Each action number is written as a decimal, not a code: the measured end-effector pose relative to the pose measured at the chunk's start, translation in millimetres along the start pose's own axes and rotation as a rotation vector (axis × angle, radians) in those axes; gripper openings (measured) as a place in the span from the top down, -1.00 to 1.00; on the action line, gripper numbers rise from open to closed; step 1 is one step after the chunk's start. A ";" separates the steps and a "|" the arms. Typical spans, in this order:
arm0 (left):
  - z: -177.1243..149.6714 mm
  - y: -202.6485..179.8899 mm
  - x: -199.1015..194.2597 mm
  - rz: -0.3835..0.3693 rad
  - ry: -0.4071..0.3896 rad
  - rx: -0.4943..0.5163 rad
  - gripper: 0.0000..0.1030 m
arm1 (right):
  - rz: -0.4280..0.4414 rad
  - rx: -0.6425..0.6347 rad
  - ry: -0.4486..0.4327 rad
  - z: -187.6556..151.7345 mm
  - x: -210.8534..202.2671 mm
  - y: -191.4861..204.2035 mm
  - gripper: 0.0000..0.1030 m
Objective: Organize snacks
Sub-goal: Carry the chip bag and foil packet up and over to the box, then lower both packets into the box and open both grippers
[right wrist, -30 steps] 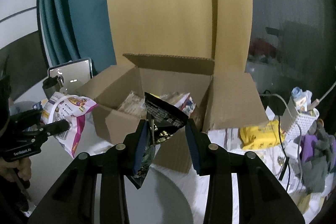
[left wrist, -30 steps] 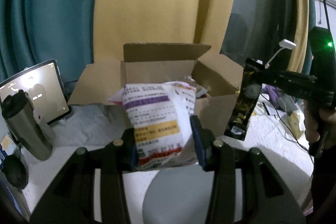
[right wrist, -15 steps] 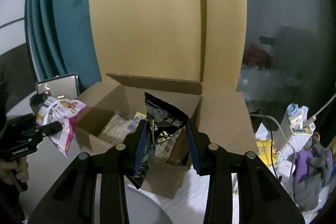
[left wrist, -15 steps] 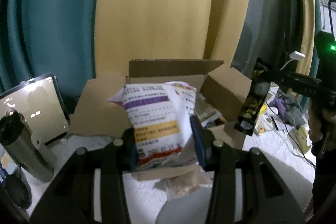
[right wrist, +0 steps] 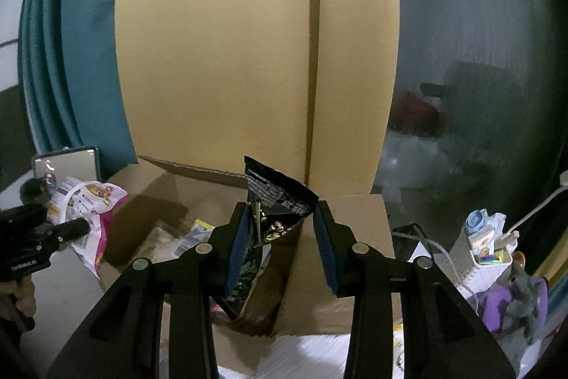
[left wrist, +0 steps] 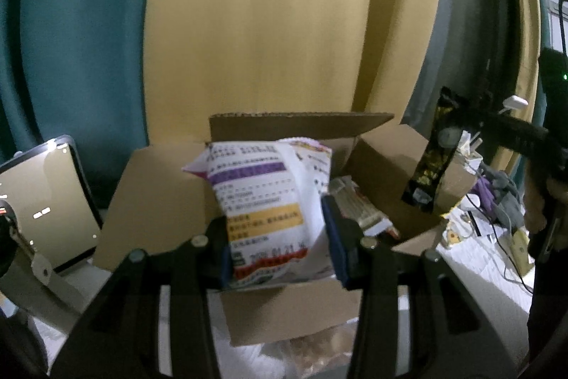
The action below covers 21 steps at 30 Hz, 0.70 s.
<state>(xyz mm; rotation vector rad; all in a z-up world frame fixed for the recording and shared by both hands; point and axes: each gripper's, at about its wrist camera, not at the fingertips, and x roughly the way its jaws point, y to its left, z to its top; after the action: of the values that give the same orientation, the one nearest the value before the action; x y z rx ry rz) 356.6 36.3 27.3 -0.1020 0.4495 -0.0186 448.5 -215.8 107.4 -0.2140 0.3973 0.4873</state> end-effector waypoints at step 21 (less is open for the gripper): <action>12.7 20.0 86.8 0.004 0.100 -0.085 0.11 | -0.030 -0.020 0.145 -19.0 111.2 5.2 0.23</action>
<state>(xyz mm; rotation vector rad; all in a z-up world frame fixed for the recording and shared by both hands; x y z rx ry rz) 440.2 53.8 -0.9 -0.1842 0.5502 -0.0005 529.9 -171.1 43.1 -0.2755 0.5299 0.4475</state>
